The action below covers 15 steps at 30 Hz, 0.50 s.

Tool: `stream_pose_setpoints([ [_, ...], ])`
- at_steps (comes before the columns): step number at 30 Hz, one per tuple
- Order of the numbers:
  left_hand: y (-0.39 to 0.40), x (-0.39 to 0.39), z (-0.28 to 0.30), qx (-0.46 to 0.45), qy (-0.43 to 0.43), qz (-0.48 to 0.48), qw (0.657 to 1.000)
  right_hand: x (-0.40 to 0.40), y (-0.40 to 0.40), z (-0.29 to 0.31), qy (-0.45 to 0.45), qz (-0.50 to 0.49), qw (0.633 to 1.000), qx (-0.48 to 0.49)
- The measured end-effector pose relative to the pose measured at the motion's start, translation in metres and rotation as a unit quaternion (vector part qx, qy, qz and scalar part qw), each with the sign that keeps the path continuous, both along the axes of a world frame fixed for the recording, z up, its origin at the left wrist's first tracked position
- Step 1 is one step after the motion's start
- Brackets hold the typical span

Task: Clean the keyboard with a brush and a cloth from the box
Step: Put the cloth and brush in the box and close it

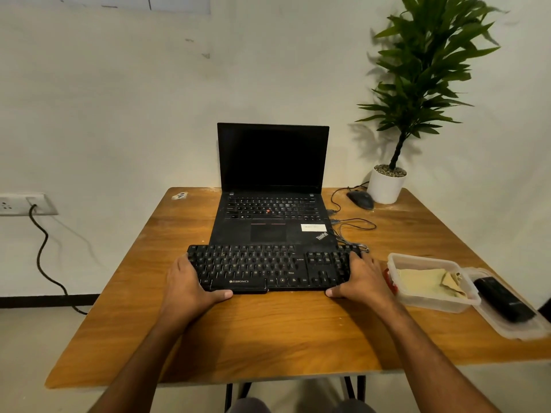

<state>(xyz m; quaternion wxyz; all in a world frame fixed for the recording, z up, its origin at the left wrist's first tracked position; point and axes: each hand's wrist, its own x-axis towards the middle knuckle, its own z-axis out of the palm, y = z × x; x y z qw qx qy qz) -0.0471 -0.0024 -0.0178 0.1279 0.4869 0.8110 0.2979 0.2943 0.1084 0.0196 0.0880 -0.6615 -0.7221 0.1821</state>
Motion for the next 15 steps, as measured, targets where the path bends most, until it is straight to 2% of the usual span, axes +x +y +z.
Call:
stream_pose_setpoints([
  [3,-0.003,0.012,0.012,0.01,-0.001,0.0,1.0,-0.002,-0.003,0.003,-0.011,0.007,1.0,0.015],
  [8,0.004,0.035,0.037,0.018,0.0,-0.006,1.0,-0.004,-0.011,0.022,0.034,0.032,0.996,0.073],
  [15,0.033,0.093,0.072,0.066,0.016,-0.073,0.995,0.028,-0.025,0.06,0.078,0.041,0.984,0.153],
])
